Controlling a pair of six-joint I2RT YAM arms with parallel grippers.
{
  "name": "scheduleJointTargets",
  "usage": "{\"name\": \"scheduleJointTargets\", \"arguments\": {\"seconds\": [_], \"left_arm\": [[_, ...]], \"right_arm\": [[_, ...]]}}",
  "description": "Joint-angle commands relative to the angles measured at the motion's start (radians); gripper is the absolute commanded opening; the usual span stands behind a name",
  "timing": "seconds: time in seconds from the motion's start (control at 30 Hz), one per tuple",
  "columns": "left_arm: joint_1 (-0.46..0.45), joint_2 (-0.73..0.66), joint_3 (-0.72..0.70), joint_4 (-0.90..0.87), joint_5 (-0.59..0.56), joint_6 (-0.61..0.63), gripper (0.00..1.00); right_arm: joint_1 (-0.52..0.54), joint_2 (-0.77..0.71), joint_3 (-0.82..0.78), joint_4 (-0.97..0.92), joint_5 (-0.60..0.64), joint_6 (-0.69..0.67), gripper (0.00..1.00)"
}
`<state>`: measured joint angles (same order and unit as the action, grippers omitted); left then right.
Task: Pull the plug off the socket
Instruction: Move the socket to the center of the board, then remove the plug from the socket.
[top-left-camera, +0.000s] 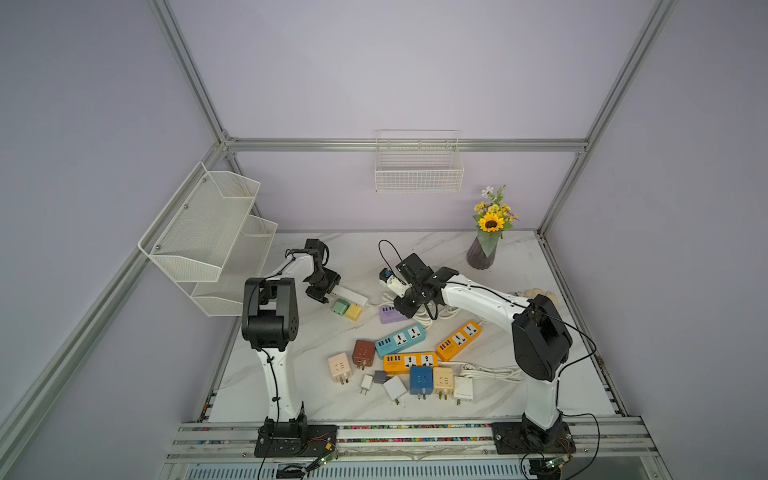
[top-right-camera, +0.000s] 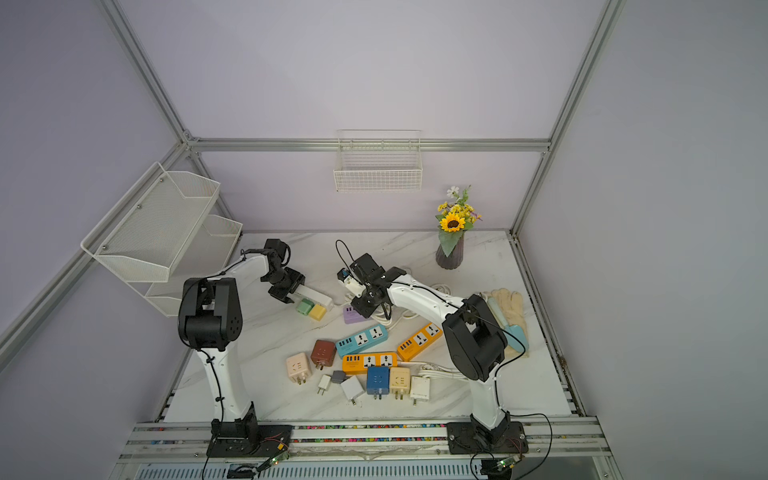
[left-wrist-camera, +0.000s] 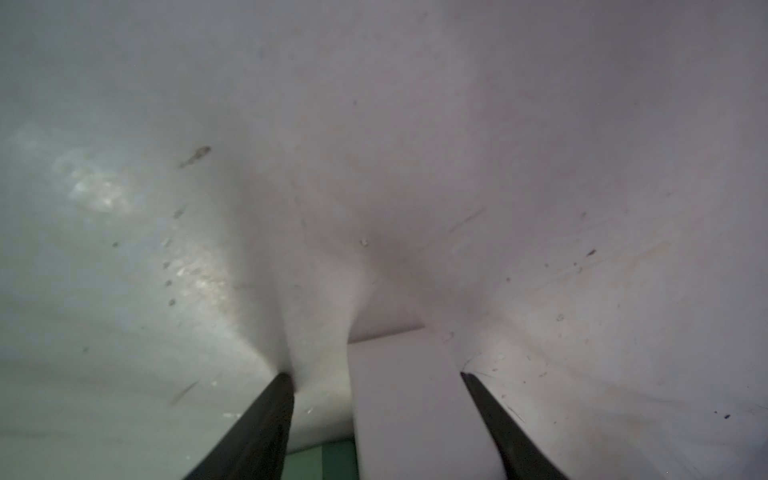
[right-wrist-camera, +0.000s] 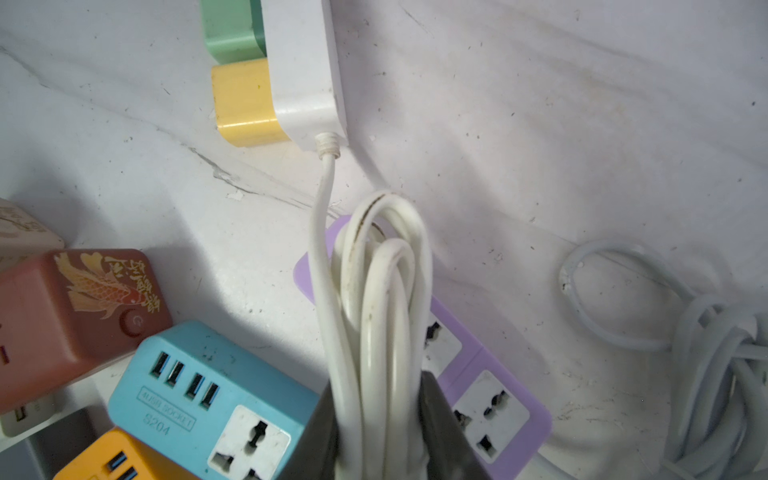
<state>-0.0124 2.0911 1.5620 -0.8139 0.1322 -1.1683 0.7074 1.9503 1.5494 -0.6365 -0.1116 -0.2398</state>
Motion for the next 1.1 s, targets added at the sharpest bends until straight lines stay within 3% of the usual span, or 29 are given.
{"name": "scheduleJointTargets", "arguments": {"seconds": [0.0, 0.17, 0.27, 0.43, 0.63, 0.77, 0.93, 1.07], "left_arm": [[0.006, 0.007, 0.021, 0.029, 0.016, -0.037, 0.56], [0.006, -0.021, -0.009, 0.017, 0.037, -0.097, 0.17], [0.01, -0.048, -0.045, -0.017, 0.062, -0.167, 0.0], [0.02, -0.139, -0.128, -0.007, 0.051, -0.293, 0.0], [0.05, -0.206, -0.153, -0.024, 0.064, -0.393, 0.0], [0.059, -0.218, -0.152, -0.035, 0.093, -0.446, 0.0], [0.062, -0.221, -0.143, -0.051, 0.091, -0.49, 0.0], [0.063, -0.234, -0.163, -0.025, 0.115, -0.551, 0.0]], "right_arm": [[-0.038, 0.003, 0.046, 0.033, -0.026, -0.041, 0.0], [-0.089, 0.048, 0.1, 0.06, -0.044, -0.09, 0.0], [-0.113, 0.106, 0.153, 0.08, -0.032, -0.089, 0.0], [-0.114, 0.238, 0.304, 0.097, 0.036, -0.005, 0.0], [-0.122, 0.342, 0.429, 0.085, 0.012, 0.106, 0.31], [-0.122, 0.31, 0.448, 0.089, -0.008, 0.173, 0.51], [-0.124, 0.216, 0.401, 0.093, -0.039, 0.253, 0.6], [-0.124, 0.125, 0.317, 0.113, -0.101, 0.382, 0.6]]}}
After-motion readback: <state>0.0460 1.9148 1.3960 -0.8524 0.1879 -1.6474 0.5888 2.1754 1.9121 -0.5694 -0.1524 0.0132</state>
